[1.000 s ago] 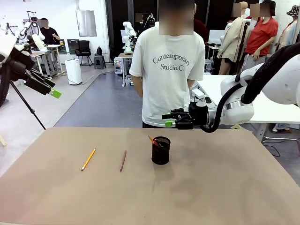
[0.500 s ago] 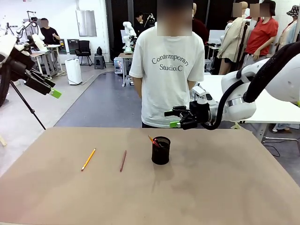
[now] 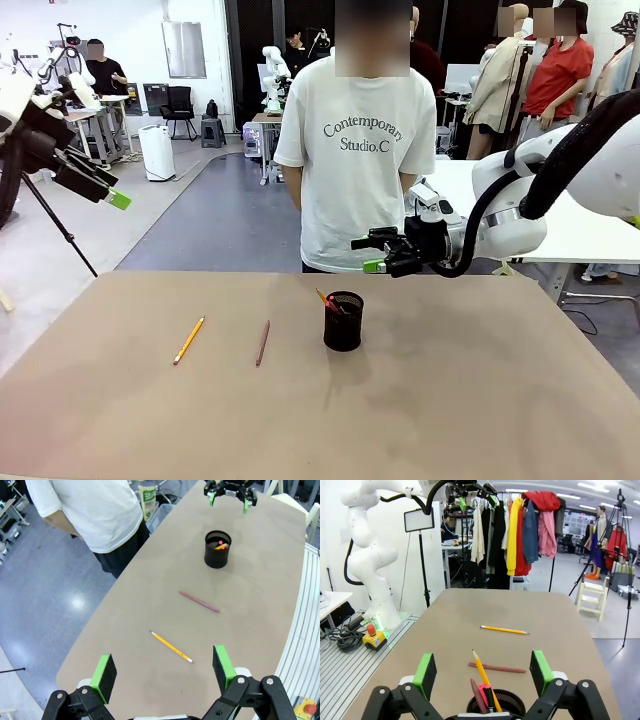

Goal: Place the pens into the pen holder.
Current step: Pick up a writing instrument from the table and place it into the Pen holder.

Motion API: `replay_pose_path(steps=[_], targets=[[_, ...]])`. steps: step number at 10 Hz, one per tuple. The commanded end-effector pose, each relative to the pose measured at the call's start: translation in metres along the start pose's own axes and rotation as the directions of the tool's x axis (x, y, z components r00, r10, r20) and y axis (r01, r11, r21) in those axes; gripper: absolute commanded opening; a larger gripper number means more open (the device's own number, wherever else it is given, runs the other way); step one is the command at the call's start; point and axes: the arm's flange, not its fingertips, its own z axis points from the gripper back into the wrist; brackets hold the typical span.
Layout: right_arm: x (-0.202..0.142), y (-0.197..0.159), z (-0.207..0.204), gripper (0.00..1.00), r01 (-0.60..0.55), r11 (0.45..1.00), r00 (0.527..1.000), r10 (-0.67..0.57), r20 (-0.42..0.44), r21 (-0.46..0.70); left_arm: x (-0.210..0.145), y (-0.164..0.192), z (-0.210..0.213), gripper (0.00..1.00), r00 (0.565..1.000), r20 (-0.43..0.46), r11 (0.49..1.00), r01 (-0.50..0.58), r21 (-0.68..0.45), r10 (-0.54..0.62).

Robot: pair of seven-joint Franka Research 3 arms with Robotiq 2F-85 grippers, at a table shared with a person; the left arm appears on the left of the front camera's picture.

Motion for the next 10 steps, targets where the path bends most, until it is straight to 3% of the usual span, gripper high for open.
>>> replay_pose_path(steps=[1, 5, 8, 10], targets=[[0.027, 0.002, 0.011, 1.00, 0.051, 0.998, 0.996, -0.048, -0.076, 0.047, 0.001, 0.000, 0.001, 1.00, 1.000, 0.019, 1.000, 0.003, -0.007, -0.003], [0.100, 0.004, 0.045, 1.00, 0.119, 0.993, 0.922, -0.102, -0.373, 0.021, 0.001, 0.000, 0.001, 1.00, 1.000, 0.019, 1.000, 0.003, -0.007, -0.003], [0.150, 0.006, 0.084, 1.00, 0.023, 0.997, 0.836, -0.056, -0.546, -0.067, 0.001, 0.000, 0.001, 1.00, 1.000, 0.019, 1.000, 0.003, -0.007, -0.003], [0.166, 0.018, 0.119, 1.00, -0.029, 0.986, 0.790, -0.079, -0.607, -0.166, 0.001, 0.000, 0.001, 1.00, 1.000, 0.019, 1.000, 0.003, -0.007, -0.003]])
